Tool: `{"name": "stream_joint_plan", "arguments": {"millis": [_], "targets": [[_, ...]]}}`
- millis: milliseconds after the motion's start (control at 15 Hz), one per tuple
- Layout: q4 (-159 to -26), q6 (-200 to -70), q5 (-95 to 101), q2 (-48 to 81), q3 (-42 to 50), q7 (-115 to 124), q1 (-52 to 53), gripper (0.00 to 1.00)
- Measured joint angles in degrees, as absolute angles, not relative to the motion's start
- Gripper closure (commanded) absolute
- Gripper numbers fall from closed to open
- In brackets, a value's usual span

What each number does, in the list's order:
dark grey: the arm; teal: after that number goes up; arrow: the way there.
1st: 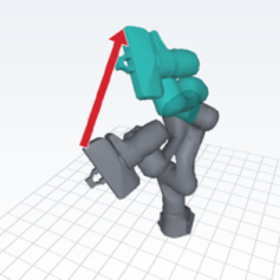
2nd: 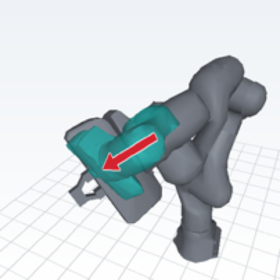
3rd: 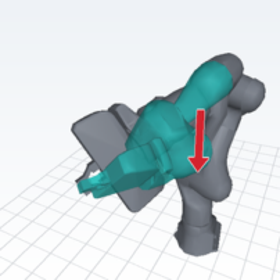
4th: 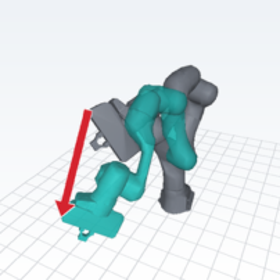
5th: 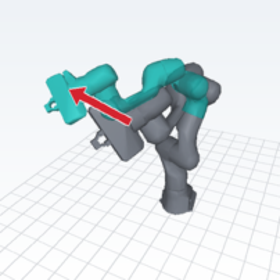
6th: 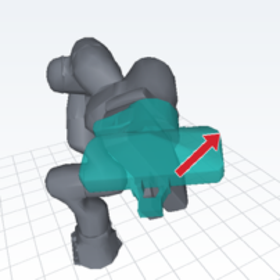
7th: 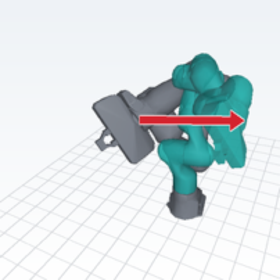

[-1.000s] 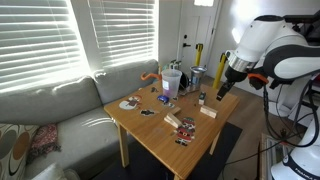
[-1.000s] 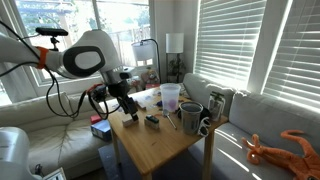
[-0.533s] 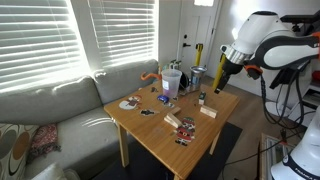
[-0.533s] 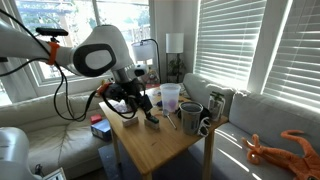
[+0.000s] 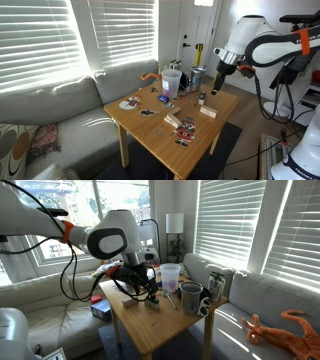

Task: Put the toy car on the table, then move the right wooden blocks in line with the middle blocks and put the toy car on the wooden blocks

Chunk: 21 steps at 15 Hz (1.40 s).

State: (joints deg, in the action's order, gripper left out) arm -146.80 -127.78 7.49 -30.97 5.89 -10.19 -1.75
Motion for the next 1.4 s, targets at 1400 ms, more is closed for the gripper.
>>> {"name": "stream_joint_plan", "arguments": {"millis": [1400], "targets": [[-144.6, -127.5, 4.8, -26.1, 6.4, -13.3, -1.2, 0.00]]}}
